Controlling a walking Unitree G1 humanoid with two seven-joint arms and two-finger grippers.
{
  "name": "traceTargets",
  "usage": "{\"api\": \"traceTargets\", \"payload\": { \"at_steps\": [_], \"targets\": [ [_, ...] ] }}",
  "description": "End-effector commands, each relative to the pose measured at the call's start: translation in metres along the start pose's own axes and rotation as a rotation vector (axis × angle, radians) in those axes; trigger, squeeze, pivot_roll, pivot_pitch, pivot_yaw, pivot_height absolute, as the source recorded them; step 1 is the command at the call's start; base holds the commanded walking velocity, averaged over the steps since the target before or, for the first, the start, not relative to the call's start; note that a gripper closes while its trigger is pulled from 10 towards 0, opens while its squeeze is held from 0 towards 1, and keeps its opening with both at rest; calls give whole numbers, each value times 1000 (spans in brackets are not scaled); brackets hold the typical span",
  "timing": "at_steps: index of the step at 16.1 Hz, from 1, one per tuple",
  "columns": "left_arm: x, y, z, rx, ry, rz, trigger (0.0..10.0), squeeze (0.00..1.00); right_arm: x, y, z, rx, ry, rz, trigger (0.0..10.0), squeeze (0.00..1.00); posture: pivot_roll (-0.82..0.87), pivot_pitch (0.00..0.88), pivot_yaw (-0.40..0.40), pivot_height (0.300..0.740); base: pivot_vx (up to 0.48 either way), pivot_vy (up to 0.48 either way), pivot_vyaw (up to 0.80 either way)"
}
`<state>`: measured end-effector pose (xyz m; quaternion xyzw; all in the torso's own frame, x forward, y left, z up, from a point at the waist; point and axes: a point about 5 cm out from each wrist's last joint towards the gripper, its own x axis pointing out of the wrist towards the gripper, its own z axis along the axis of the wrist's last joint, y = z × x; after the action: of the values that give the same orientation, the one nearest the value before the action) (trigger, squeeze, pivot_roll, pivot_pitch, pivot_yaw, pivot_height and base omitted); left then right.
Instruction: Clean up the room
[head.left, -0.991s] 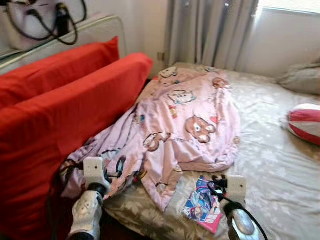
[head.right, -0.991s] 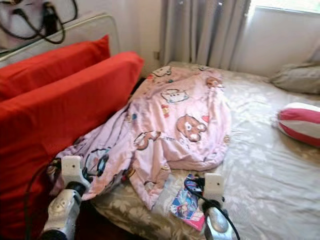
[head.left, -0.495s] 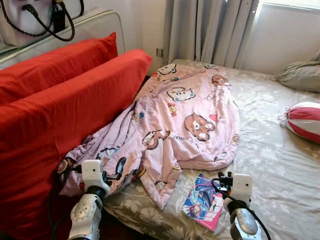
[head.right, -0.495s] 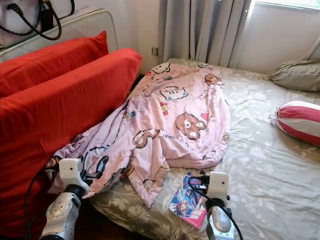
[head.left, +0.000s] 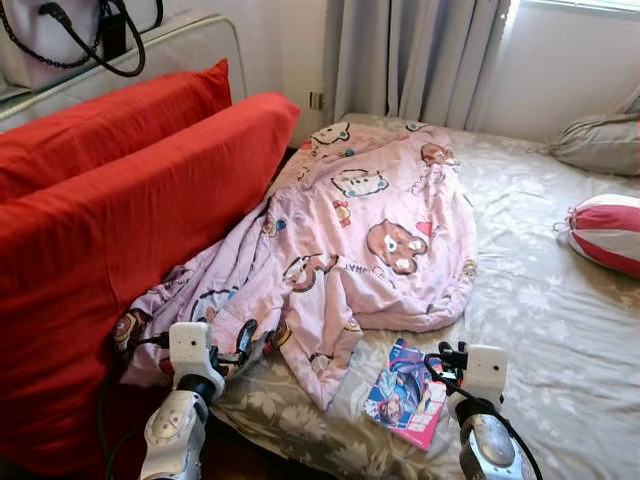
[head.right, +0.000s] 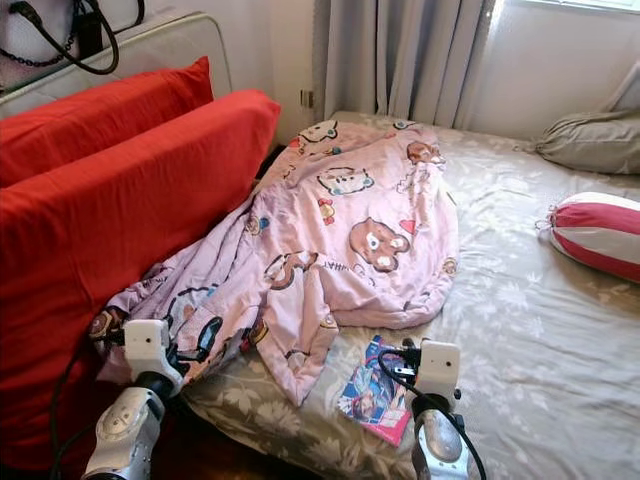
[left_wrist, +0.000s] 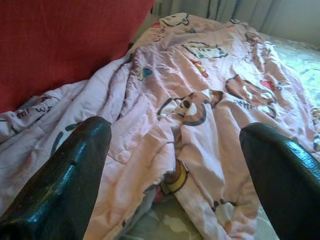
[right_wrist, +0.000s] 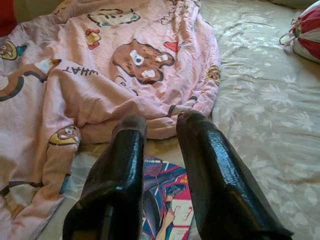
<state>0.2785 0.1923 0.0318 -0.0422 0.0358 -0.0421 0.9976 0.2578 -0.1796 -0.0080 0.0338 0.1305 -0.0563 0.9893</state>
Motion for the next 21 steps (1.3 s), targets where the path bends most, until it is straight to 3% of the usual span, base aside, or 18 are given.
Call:
{"api": "traceTargets", "payload": {
  "at_steps": [1,3,6,7,8,9,10,17,18,19,20,21],
  "targets": [
    [2,-1,3,-8,-4,-8,10000,0,3,4,2,12,7,17,10000,0,44,48,-25,680,0,0,0],
    [2,-1,3,-8,-4,-7,10000,0,3,6,2,-10,0,22,10000,0,44,46,-26,650,0,0,0],
    [2,-1,3,-9,-2,-6,10000,0,2,7,3,9,-12,23,10000,0,45,45,-27,650,0,0,0],
    [2,-1,3,-9,-1,-7,10000,0,2,8,3,21,-14,30,10000,1000,47,45,-28,650,0,0,0],
    [2,-1,3,-10,1,-8,10000,0,2,9,3,15,-13,31,10000,1000,47,45,-28,650,0,0,0],
    [2,-1,3,-11,1,-9,10000,0,2,9,3,13,-12,30,10000,612,47,45,-28,650,0,0,0],
    [2,-2,3,-12,4,-10,10000,0,3,9,3,10,-7,31,10000,0,47,43,-27,650,0,0,0],
    [3,-5,3,-19,5,-27,10000,0,4,13,3,25,-2,50,10000,0,51,36,-27,650,0,0,0],
    [3,-5,3,-19,5,-28,10000,0,4,13,3,24,-3,46,10000,1000,51,36,-27,650,0,0,0],
    [4,-5,3,-21,6,-29,10000,0,4,13,3,17,0,44,10000,1000,49,34,-26,650,0,0,0],
    [4,-5,3,-21,6,-29,10000,0,4,12,3,13,1,44,10000,894,49,34,-26,650,0,0,0],
    [4,-6,3,-23,6,-31,10000,0,5,13,3,14,5,52,10000,0,49,33,-25,650,0,0,0]
  ]
}}
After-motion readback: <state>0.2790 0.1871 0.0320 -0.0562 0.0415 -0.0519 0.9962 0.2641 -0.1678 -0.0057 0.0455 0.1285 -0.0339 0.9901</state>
